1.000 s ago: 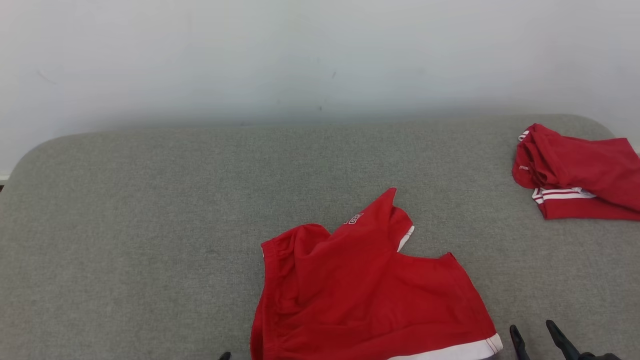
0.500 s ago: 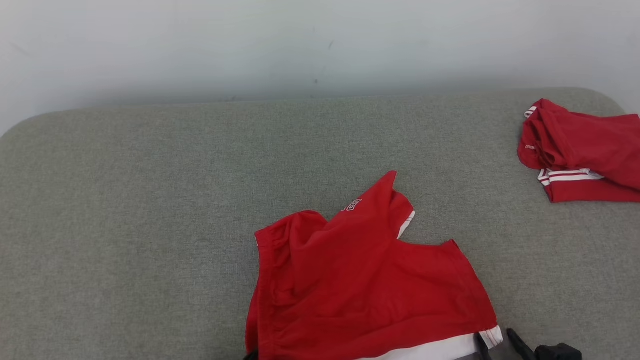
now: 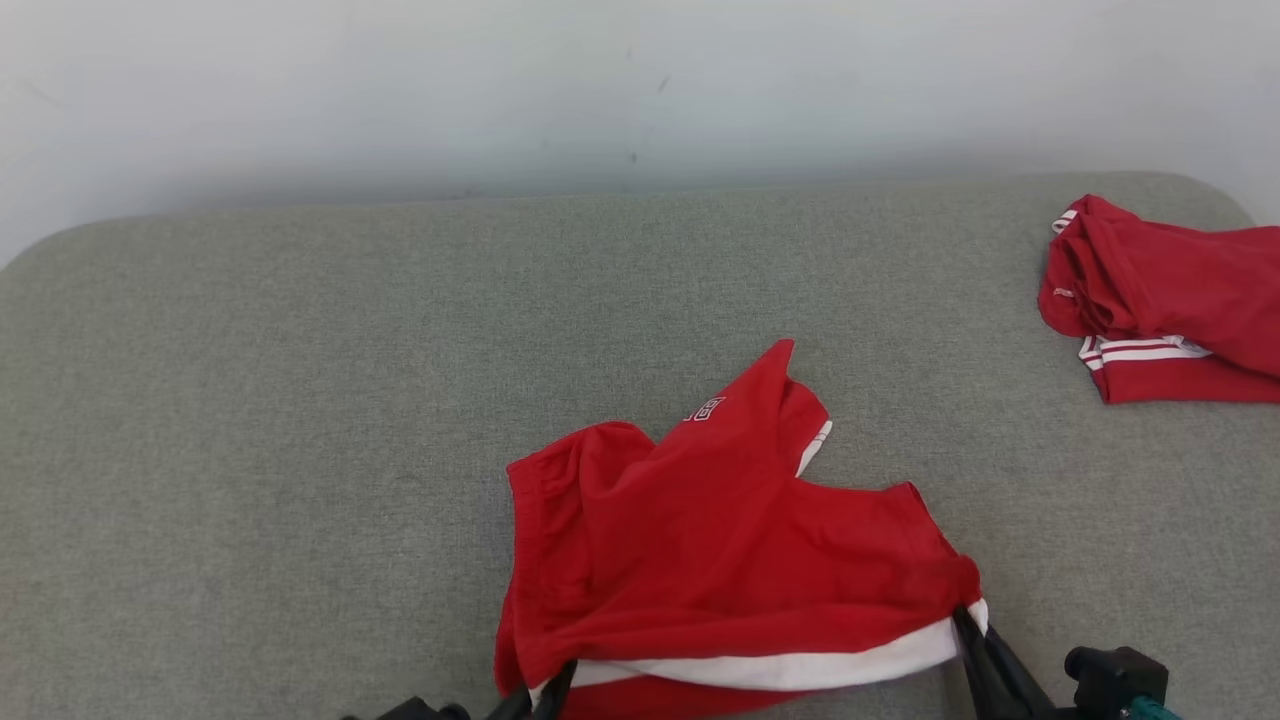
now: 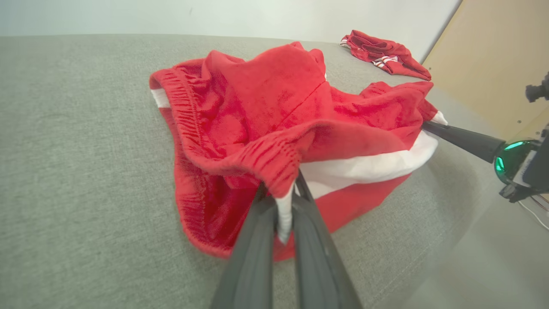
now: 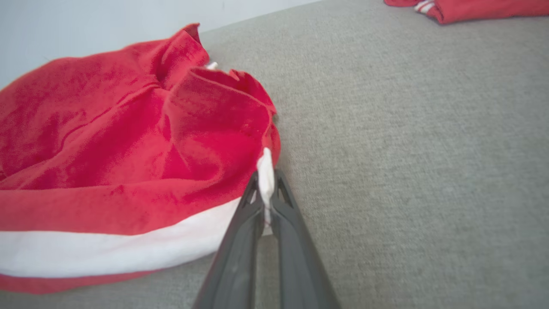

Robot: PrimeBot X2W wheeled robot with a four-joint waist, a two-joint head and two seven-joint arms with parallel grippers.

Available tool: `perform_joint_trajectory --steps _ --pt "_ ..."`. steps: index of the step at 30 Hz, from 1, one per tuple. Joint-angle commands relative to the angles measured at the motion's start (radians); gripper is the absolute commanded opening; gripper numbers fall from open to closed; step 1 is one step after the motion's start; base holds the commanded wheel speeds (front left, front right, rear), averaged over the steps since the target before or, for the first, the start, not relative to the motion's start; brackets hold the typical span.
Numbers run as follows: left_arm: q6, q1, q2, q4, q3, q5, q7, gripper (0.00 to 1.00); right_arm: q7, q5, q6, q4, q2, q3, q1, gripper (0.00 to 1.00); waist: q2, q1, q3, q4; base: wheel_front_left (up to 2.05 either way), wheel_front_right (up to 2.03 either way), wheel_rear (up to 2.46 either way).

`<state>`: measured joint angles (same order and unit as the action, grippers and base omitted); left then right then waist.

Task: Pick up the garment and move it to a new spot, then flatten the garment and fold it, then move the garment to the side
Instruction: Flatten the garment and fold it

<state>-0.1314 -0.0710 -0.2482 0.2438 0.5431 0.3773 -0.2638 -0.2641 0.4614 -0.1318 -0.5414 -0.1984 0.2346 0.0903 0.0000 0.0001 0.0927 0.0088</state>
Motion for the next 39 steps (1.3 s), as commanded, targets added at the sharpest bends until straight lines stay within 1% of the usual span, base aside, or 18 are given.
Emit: perform_joint_trajectory --steps 1,4,8,10,12,14,16,18,19,22,24,27,30,33,39 --pt "0.002 0.01 -0.008 -0.008 -0.003 -0.001 0.0 0.0 0.0 0.007 0.002 0.009 -0.008 0.0 -0.014 0.0 0.0 -0.0001 0.001 0.0 0.0 0.0 0.0" --pt "0.002 -0.049 -0.034 -0.063 -0.013 -0.017 0.0 0.0 0.0 0.051 0.002 0.081 0.001 -0.001 0.016 0.0 0.0 -0.0001 0.012 -0.005 0.0 0.0 0.0" --pt "0.002 -0.195 -0.083 -0.096 -0.006 -0.019 0.0 0.0 0.007 0.081 0.002 0.15 -0.031 0.057 0.132 0.0 0.0 -0.0001 0.048 -0.02 0.0 0.0 0.0" --pt "0.002 -0.319 -0.115 -0.1 0.018 -0.013 0.0 0.0 0.032 0.096 0.002 0.174 -0.043 0.081 0.227 0.0 0.0 -0.0001 0.09 -0.031 0.0 0.0 0.0" --pt "0.002 -0.466 -0.143 -0.085 0.049 0.016 0.003 0.0 0.066 0.132 0.002 0.184 -0.046 0.083 0.338 0.0 0.0 -0.0001 0.138 -0.037 0.0 0.0 0.0" --pt "0.002 -0.636 -0.175 -0.069 0.075 0.065 0.033 0.0 0.127 0.161 0.002 0.187 -0.045 0.085 0.476 0.0 0.0 -0.0001 0.215 -0.05 0.0 0.0 0.0" --pt "0.002 -0.816 -0.207 -0.048 0.114 0.113 0.07 0.0 0.194 0.204 0.002 0.171 -0.03 0.07 0.623 0.0 0.0 -0.0001 0.294 -0.065 0.0 0.0 0.0" --pt "0.002 -0.996 -0.221 -0.024 0.155 0.176 0.109 0.0 0.265 0.241 0.002 0.14 -0.016 0.04 0.779 0.0 0.0 -0.0001 0.372 -0.074 0.0 0.0 0.0" --pt "0.003 -1.093 -0.235 -0.009 0.168 0.196 0.122 0.0 0.294 0.257 0.002 0.123 -0.008 0.02 0.863 0.0 0.0 -0.0001 0.413 -0.081 0.0 0.0 0.0" --pt "0.003 -1.343 -0.248 0.054 0.191 0.285 0.157 0.0 0.372 0.285 0.002 0.052 0.028 -0.036 1.103 0.0 0.0 -0.0001 0.511 -0.097 0.0 0.0 0.0" --pt "0.003 -1.49 -0.243 0.106 0.193 0.333 0.171 0.0 0.406 0.278 0.002 -0.006 0.043 -0.077 1.255 0.0 0.0 -0.0001 0.559 -0.106 0.0 0.0 0.0" --pt "0.002 -1.67 -0.222 0.182 0.215 0.371 0.168 0.0 0.414 0.254 0.002 -0.11 0.074 -0.14 1.455 0.0 0.0 -0.0001 0.593 -0.114 0.0 0.0 0.0" --pt "0.003 -1.811 -0.208 0.258 0.231 0.408 0.154 0.0 0.403 0.202 0.002 -0.209 0.092 -0.174 1.622 0.0 0.0 -0.0001 0.6 -0.116 0.0 0.0 0.0" --pt "0.002 -1.923 -0.182 0.345 0.231 0.446 0.137 0.0 0.375 0.136 0.002 -0.298 0.092 -0.204 1.754 0.0 0.0 -0.0001 0.601 -0.112 0.0 0.0 0.0" --pt "0.002 -2.061 -0.168 0.468 0.292 0.466 0.12 0.0 0.316 0.057 0.002 -0.478 0.106 -0.294 1.92 0.0 0.0 -0.0001 0.622 -0.119 0.0 0.0 0.0"
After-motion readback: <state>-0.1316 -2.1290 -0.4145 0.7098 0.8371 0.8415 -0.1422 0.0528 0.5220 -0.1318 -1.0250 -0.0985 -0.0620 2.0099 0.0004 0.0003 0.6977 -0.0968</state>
